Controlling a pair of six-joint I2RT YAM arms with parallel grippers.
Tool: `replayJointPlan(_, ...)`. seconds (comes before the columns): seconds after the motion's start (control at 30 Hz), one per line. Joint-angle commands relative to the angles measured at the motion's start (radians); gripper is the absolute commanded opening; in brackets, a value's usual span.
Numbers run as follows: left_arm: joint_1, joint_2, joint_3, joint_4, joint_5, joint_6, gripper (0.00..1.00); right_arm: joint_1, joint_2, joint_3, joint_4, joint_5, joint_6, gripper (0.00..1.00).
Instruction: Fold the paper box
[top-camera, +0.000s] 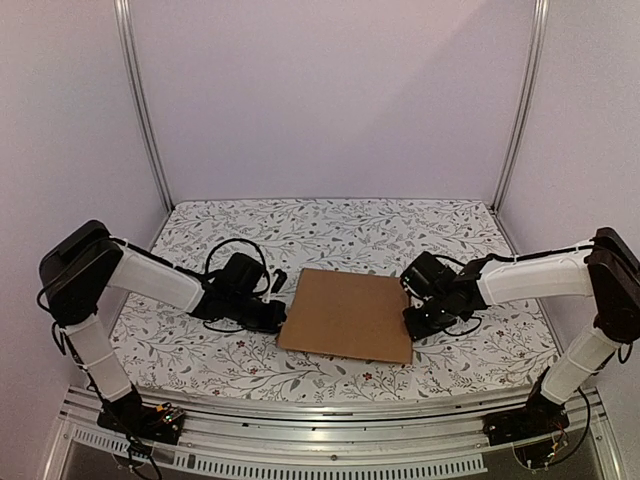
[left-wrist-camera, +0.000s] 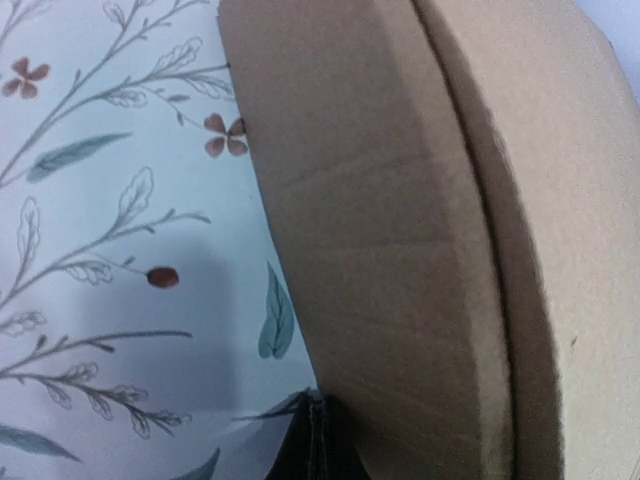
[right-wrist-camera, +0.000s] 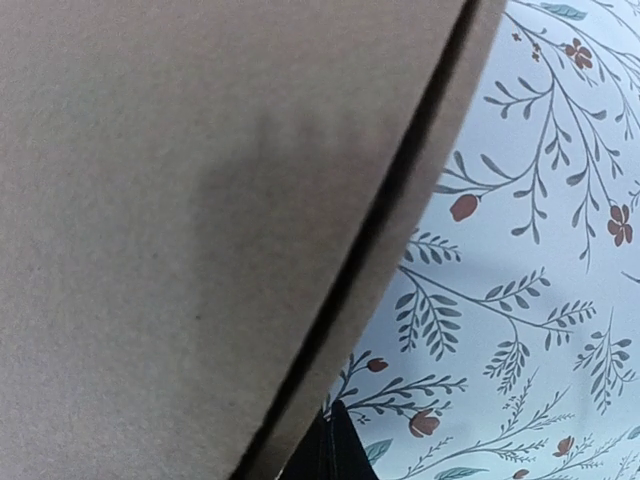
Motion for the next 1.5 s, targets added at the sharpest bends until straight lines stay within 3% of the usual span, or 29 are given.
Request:
replayJointPlan(0.0, -0.070, -0.065, -0.077, 0.013, -0.064, -0.066, 0.00, -0.044, -0.010, 0.038, -0.034, 0.022, -0.042, 0.00)
replayJointPlan(0.17, -0.085, -0.150, -0.085, -0.134, -0.184, -0.069, 0.00, -0.074, -0.084, 0.078, -0.152, 0.141, -0.035, 0.06)
replayJointPlan(0.37, -0.072, -0.237, -0.074, -0.243, -0.326, -0.047, 0.10, -0.074, -0.205, 0.137, -0.181, 0.108, -0.048, 0.20)
replayJointPlan(0.6, -0.024, -0.319, -0.080, -0.225, -0.311, -0.035, 0.28, -0.074, -0.235, 0.115, -0.048, -0.074, 0.005, 0.42)
replayJointPlan(0.77, -0.009, -0.401, -0.116, -0.177, -0.279, -0.044, 0.41, -0.074, -0.212, 0.055, 0.048, -0.106, 0.061, 0.54)
replayJointPlan(1.03, 0.068, -0.489, -0.220, 0.023, -0.136, -0.109, 0.74, -0.098, -0.156, -0.066, 0.223, -0.151, 0.151, 0.53)
replayJointPlan(1.2, 0.109, -0.474, -0.292, 0.189, -0.022, -0.153, 0.99, -0.124, -0.133, -0.150, 0.307, -0.167, 0.197, 0.47)
replayJointPlan(1.47, 0.131, -0.327, -0.302, 0.369, 0.090, -0.215, 1.00, -0.143, -0.135, -0.275, 0.425, -0.221, 0.259, 0.32)
